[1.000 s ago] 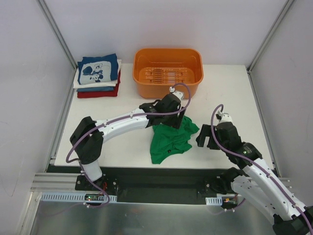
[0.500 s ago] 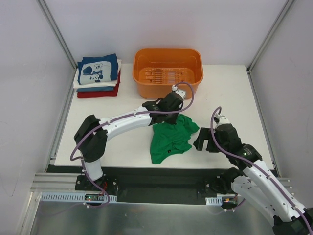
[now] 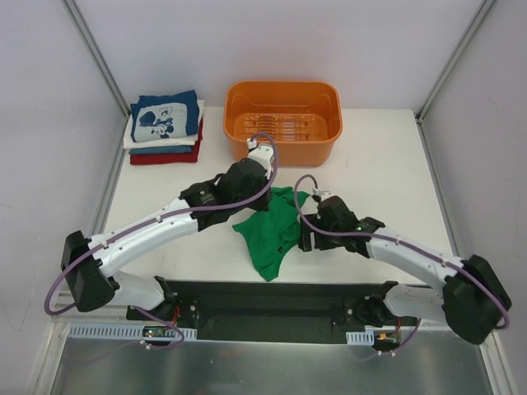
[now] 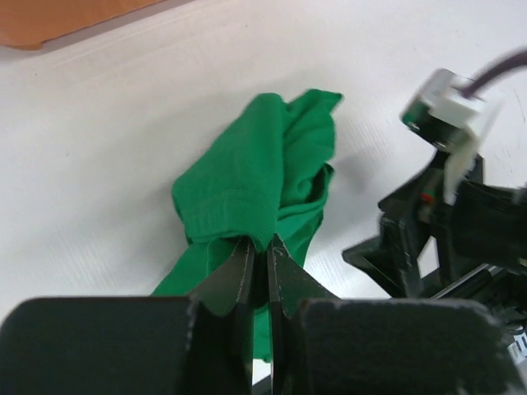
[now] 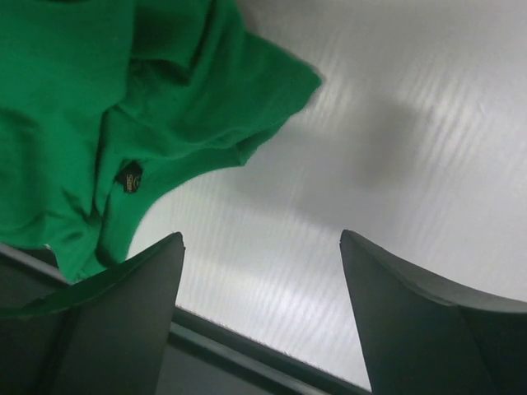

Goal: Fold and stack the t-shirts
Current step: Flatten out the tshirt

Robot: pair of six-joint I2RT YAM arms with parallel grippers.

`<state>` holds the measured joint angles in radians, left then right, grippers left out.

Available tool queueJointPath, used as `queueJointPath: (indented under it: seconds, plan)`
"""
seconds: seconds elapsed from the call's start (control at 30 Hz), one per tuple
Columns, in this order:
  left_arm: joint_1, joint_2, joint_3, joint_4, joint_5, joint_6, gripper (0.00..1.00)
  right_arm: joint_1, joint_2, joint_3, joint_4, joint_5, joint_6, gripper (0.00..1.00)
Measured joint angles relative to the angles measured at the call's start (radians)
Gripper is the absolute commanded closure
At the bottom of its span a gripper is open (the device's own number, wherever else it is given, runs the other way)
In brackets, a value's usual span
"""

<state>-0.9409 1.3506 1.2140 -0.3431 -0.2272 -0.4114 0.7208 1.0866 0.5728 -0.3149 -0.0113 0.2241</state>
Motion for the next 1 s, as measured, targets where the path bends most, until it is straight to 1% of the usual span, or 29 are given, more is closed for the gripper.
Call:
queueJointPath:
  seconds: [0.1,0.2,0.3,0.37,0.4,0.43,0.5,0.53,0.57,0.63,0.7,0.83,0.93,1.0]
  plan:
    - [0.0,-0.045,-0.045,-0.006,-0.011,-0.006,1.0,0.029,0.156,0.06,0.067,0.022,-0.002,0.22]
    - [0.0,-0.089,-0.087,-0.006,-0.019,-0.018,1.0,0.055,0.251,0.085,0.145,0.027,-0.006,0.22]
    - [0.0,-0.129,-0.119,-0.005,-0.029,-0.032,1.0,0.073,0.334,0.119,0.206,0.026,-0.007,0.26]
    - [0.0,-0.158,-0.146,-0.005,-0.043,-0.047,1.0,0.079,0.391,0.146,0.243,0.029,-0.006,0.39]
    - [0.0,-0.175,-0.164,-0.004,-0.048,-0.055,1.0,0.081,0.419,0.163,0.261,0.032,-0.006,0.49]
    - [0.0,-0.192,-0.183,-0.005,-0.054,-0.064,0.99,0.083,0.441,0.178,0.278,0.035,-0.006,0.68]
    - [0.0,-0.223,-0.224,-0.003,-0.071,-0.084,0.93,0.087,0.48,0.203,0.303,0.039,-0.006,0.83]
    - [0.002,-0.239,-0.246,-0.006,-0.076,-0.096,0.91,0.09,0.496,0.212,0.313,0.042,-0.002,0.92]
    - [0.008,-0.254,-0.267,-0.006,-0.081,-0.107,0.89,0.093,0.505,0.216,0.32,0.047,0.0,0.95]
    - [0.022,-0.287,-0.312,-0.007,-0.095,-0.132,0.8,0.099,0.508,0.216,0.318,0.063,0.004,0.99]
    - [0.043,-0.322,-0.351,-0.014,-0.101,-0.154,0.63,0.104,0.501,0.216,0.306,0.093,0.006,0.99]
    - [0.09,-0.422,-0.443,-0.034,-0.116,-0.203,0.4,0.107,0.426,0.22,0.204,0.196,-0.005,0.99]
    - [0.128,-0.479,-0.495,-0.048,-0.114,-0.231,0.29,0.106,0.348,0.237,0.123,0.268,-0.021,0.99]
    - [0.158,-0.498,-0.526,-0.057,-0.111,-0.244,0.27,0.106,0.306,0.251,0.083,0.301,-0.031,0.99]
